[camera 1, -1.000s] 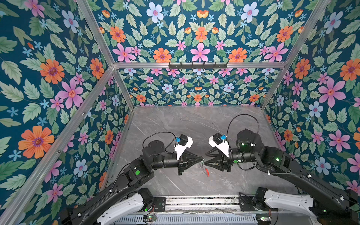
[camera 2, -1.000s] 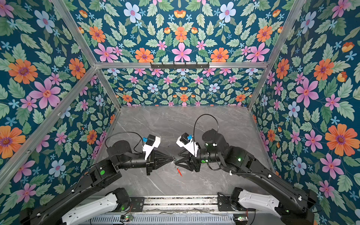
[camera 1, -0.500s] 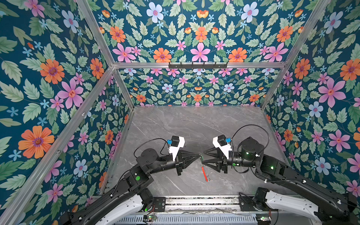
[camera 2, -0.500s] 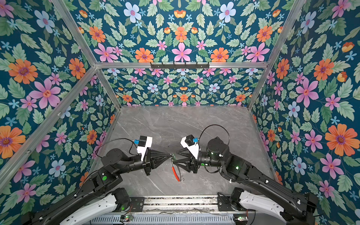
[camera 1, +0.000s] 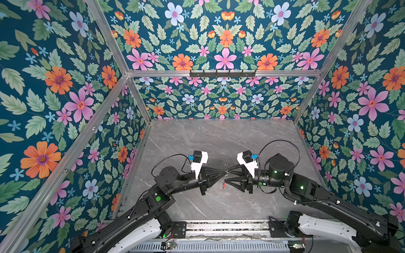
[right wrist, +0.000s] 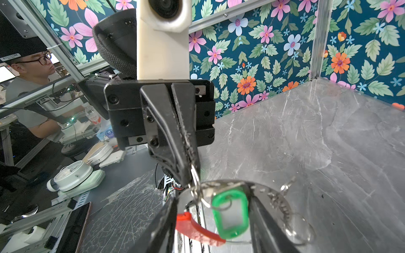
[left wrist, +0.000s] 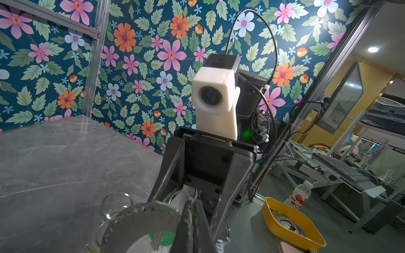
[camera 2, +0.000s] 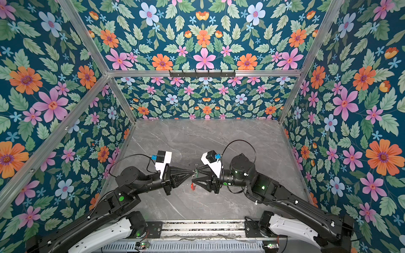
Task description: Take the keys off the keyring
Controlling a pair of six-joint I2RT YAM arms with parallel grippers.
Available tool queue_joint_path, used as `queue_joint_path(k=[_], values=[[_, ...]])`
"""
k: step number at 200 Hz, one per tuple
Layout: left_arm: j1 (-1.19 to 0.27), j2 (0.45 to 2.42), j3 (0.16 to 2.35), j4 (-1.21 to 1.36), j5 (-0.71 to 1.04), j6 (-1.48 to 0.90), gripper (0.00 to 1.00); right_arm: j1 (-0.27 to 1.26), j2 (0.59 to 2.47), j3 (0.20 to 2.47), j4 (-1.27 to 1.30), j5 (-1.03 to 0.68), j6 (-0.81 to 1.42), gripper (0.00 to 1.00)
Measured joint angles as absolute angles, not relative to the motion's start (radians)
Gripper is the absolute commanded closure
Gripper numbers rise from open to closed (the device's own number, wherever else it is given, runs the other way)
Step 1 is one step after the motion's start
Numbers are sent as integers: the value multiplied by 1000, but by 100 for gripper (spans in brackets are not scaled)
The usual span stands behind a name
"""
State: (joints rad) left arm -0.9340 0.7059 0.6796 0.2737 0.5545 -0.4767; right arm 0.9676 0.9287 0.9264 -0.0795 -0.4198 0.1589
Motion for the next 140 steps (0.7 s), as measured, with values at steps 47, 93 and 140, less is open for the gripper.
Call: queue_joint_path(k=[47,93,140], values=[[-934,699,675,307,575,-491,100,968,942,930,-83,-416,153,79],[-934,689,667,318,566,-497,100,968,941,930,-90,-418,153,95],[-934,662,657,318,524,-497,100,979,942,933,-101,-435,153,100]])
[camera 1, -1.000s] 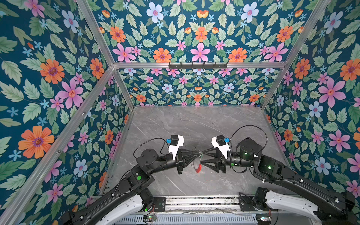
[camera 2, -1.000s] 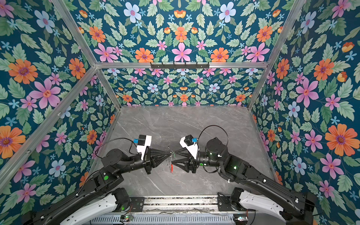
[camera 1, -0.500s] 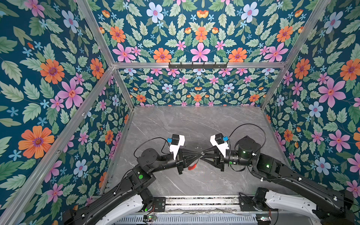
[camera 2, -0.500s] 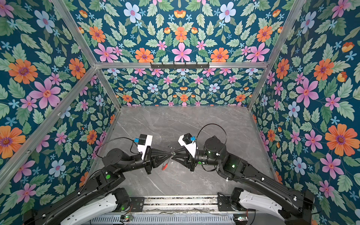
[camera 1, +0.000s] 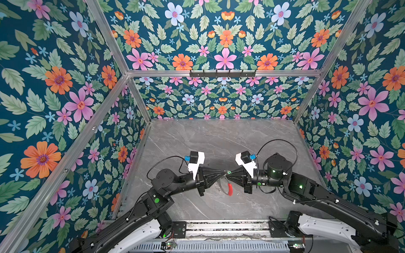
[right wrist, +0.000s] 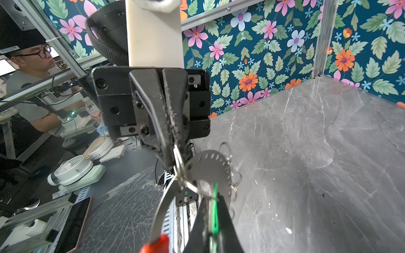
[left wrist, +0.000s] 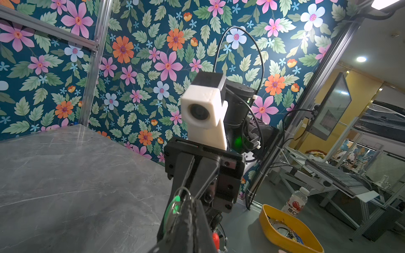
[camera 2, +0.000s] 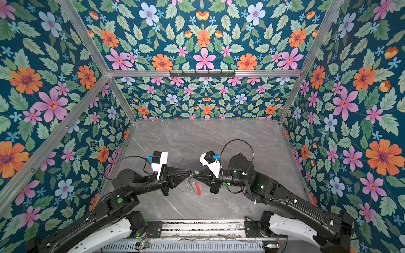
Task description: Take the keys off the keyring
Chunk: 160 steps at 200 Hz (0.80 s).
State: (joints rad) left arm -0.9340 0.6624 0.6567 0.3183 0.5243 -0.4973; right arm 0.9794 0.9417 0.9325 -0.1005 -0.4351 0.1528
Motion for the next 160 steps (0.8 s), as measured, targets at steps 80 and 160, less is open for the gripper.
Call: queue_joint_path(k=[80,160], values=[[-935,631,613,342,487,-495,100,1024,991,920,-70,-434,153,100],[-935,645,643,346,523,-495,100,1036,974,945,-129,-419,149,60]])
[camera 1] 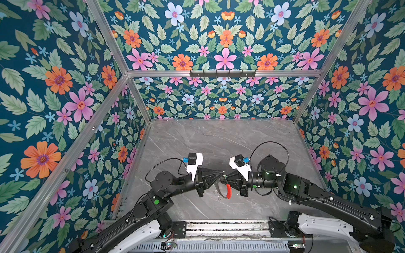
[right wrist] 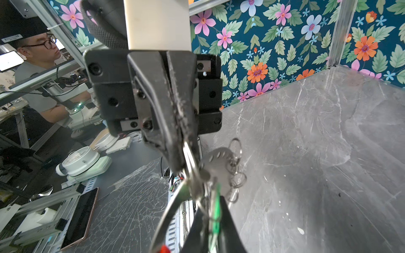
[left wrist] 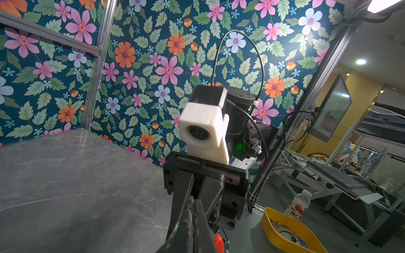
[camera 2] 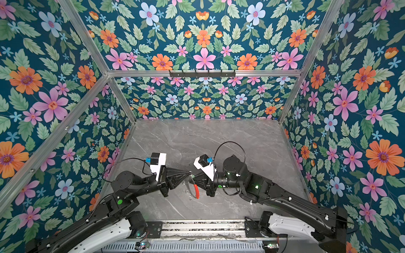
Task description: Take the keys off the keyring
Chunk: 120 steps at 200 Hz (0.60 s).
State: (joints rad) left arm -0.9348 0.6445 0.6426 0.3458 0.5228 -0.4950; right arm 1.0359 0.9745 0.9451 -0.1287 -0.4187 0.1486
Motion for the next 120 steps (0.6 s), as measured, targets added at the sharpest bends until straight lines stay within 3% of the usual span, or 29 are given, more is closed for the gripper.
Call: queue_joint_path(k=[69,102,120], values=[[-934,639,668,324,608,-471,100,1035,849,1063,-307,-389,78,44],[-934,651,662,337,638,-473,100,1035,884,1081,-231,-398,94,44],[-934,654,657,355,654,-489,100,1035,921,1084,-202,-421,102,48]])
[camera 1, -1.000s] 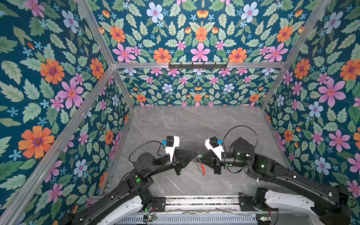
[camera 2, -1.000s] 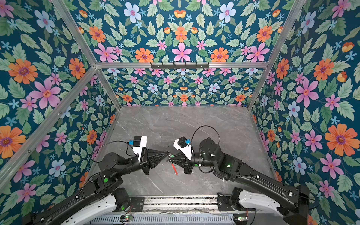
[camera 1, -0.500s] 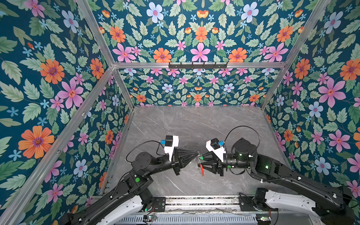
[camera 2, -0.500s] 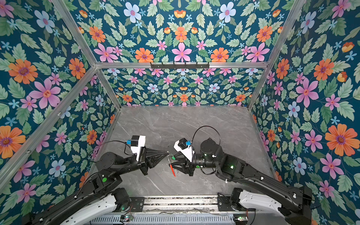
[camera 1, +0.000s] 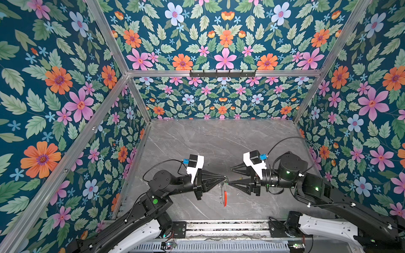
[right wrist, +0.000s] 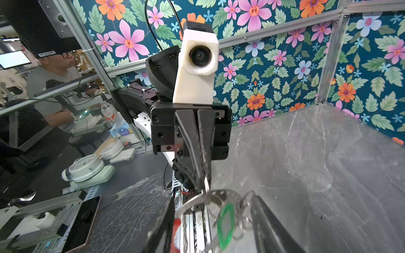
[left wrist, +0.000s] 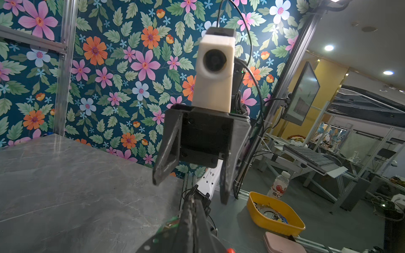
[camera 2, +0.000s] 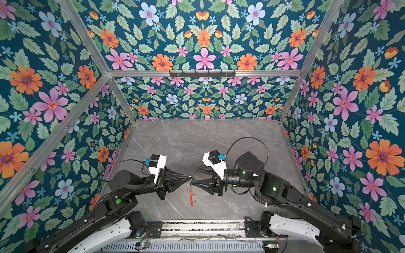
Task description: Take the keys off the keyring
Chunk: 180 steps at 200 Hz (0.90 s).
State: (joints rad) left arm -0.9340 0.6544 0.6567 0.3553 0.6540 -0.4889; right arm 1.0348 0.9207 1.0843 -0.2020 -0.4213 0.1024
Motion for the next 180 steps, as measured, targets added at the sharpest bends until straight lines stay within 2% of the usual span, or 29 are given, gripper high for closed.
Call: queue_joint_path(k=[46,71,106,122,163,180], values=[[-934,644,643,375,669,-494,100,1034,945,1065,-154,-471,135,71],[-934,639,636,388,674,-494,100,1033,952,1051,-138,-496,154,75],[-934,636,631,389,671,-494,100,1024,953,1038,-122,-527,170,87],[-933,634,629,389,667,-494,100,1021,955,1038,-120,-536,177,90],[-933,621,627,390,665,-494,100,1019,961,1031,-109,-548,183,87],[-934,619,624,390,660,-493,100,1017,958,1026,-107,-548,184,93]])
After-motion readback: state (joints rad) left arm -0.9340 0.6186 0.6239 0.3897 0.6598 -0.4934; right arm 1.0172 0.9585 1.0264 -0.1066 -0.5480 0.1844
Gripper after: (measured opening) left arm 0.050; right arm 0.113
